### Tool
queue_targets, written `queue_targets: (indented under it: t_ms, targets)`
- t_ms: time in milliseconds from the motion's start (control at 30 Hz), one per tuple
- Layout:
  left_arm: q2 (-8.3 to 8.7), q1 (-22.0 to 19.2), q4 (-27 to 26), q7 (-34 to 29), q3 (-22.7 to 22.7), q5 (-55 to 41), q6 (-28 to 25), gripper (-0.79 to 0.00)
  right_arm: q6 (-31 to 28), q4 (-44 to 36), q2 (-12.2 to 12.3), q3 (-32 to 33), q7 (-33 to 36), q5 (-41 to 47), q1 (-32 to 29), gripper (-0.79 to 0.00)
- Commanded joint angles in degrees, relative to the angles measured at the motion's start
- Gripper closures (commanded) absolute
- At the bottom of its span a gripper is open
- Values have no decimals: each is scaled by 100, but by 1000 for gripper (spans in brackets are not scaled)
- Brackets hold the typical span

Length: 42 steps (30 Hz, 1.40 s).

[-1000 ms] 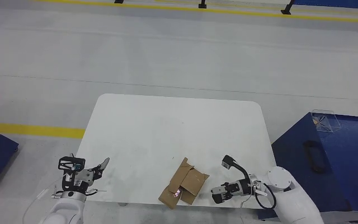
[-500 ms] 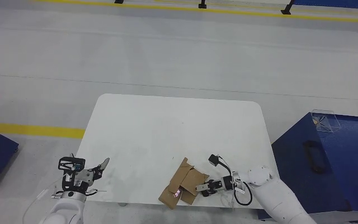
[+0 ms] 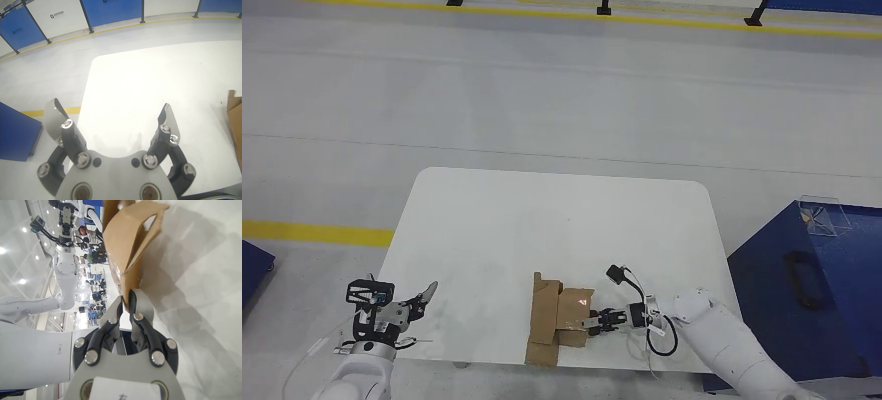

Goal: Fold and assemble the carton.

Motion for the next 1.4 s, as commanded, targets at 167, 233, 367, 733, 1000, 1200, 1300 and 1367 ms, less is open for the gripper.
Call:
queue_targets:
  t_ms: [167,233,367,733,1000,1200,1300,1367]
  targets:
    - [0,0,0,0,0,0,0,-785,-468,-282,82,-86,-466,149,142,0]
    - [0,0,0,0,0,0,0,-785,-604,-610,217,-64,-602,145,161,0]
    - [0,0,0,0,0,0,0,-785,-819,-1538,656,178,-817,267,133,0]
    - [0,0,0,0,0,0,0,-785,-510,-4566,2104,1844,-508,1096,-512,0]
    - [0,0,0,0,0,0,0,-785,-56,-5399,2524,2558,-54,1498,-837,0]
    - [0,0,0,0,0,0,0,-785,-56,-5399,2524,2558,-54,1498,-837,0]
    - [0,0,0,0,0,0,0,-785,-56,-5399,2524,2558,-54,1498,-837,0]
    - [0,0,0,0,0,0,0,-785,14,-5382,2515,2520,-114,1629,-902,0]
